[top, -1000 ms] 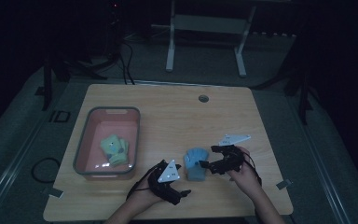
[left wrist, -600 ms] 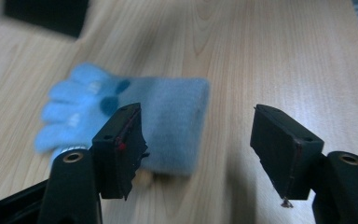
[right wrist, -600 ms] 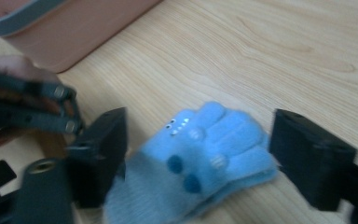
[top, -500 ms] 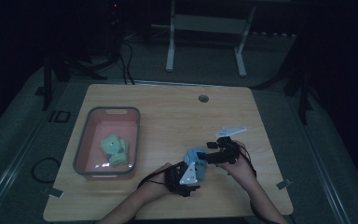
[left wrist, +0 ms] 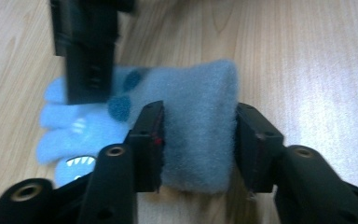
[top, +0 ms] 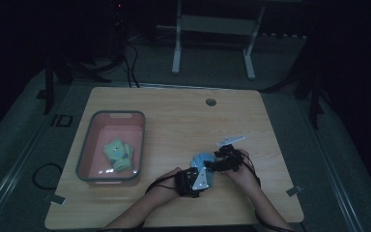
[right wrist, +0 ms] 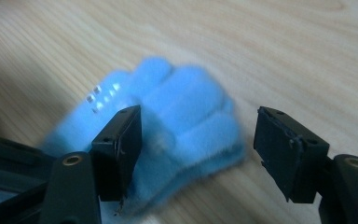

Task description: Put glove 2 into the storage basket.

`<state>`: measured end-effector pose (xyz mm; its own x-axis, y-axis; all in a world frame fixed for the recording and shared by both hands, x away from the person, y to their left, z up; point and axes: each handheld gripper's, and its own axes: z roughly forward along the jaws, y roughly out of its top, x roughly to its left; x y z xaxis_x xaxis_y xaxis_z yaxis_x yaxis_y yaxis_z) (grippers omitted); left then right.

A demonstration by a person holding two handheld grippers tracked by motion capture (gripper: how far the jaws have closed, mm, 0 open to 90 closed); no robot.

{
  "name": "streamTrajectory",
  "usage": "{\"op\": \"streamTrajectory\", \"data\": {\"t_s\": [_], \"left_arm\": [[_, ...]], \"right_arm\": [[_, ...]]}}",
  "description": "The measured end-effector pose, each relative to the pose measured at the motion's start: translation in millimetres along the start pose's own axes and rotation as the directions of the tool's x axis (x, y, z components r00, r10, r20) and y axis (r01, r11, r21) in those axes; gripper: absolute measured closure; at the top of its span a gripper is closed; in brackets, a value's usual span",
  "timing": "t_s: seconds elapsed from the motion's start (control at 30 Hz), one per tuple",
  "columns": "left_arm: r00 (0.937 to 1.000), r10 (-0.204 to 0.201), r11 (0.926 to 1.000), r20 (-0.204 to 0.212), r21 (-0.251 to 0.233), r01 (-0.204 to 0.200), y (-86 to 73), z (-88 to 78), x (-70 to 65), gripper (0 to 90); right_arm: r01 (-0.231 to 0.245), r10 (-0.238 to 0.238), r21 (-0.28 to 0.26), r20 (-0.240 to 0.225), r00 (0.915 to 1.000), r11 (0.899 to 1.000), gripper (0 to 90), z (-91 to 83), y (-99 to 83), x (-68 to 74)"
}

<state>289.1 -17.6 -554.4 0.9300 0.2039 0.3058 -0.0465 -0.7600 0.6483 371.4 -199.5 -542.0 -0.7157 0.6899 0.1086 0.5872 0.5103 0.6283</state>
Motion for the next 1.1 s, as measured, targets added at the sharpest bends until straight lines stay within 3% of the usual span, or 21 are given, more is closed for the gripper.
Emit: {"op": "streamTrajectory", "data": {"t_s": [0.17, 0.33, 0.53, 0.6, 0.73, 0.83, 0.97, 1.1], "left_arm": [[1.0, -0.005, 1.0, 0.006, 0.002, 0.005, 1.5, -0.8, 1.6, 69.8], [0.9998, -0.006, 1.0, 0.018, 0.006, 0.005, 1.9, -1.3, 4.0, 73.2], [0.9981, -0.028, 0.9995, 0.054, 0.013, 0.027, 2.4, -2.4, 8.5, 75.1], [0.9976, -0.032, 0.9994, 0.061, 0.012, 0.032, 2.3, -3.4, 9.2, 75.4], [0.9938, -0.073, 0.9973, 0.084, 0.009, 0.072, 0.9, -7.4, 13.0, 76.6], [0.9936, -0.075, 0.9971, 0.084, 0.02, 0.073, 0.8, -11.8, 15.0, 76.7], [0.9946, -0.074, 0.9972, 0.073, 0.014, 0.073, 4.5, -22.8, 19.9, 76.8], [0.9968, -0.061, 0.9981, 0.051, 0.012, 0.061, 10.3, -36.8, 26.3, 76.8]], "right_arm": [[-0.001, 0.001, -0.013, -0.024, 0.9997, 1.0, 41.7, 2.5, -6.3, 2.0], [0.012, -0.012, -0.007, -0.043, 0.999, 1.0, 54.2, 2.8, -5.3, 4.4], [0.01, -0.009, 0.016, -0.115, 0.9933, 1.0, 70.9, 6.2, -1.0, 4.8], [0.015, -0.012, 0.022, -0.127, 0.9918, 1.0, 72.7, 6.7, -0.2, 5.5], [-0.025, 0.027, 0.016, -0.157, 0.9872, 1.0, 77.5, 7.5, 1.6, 2.7], [-0.044, 0.044, 0.006, -0.174, 0.9837, 0.999, 78.2, 5.9, 3.2, 3.3], [-0.017, 0.015, -0.013, -0.174, 0.9846, 1.0, 79.0, -0.7, 14.3, 7.8], [-0.02, 0.013, -0.035, -0.19, 0.9818, 0.999, 79.4, -9.7, 26.2, 9.8]]}}
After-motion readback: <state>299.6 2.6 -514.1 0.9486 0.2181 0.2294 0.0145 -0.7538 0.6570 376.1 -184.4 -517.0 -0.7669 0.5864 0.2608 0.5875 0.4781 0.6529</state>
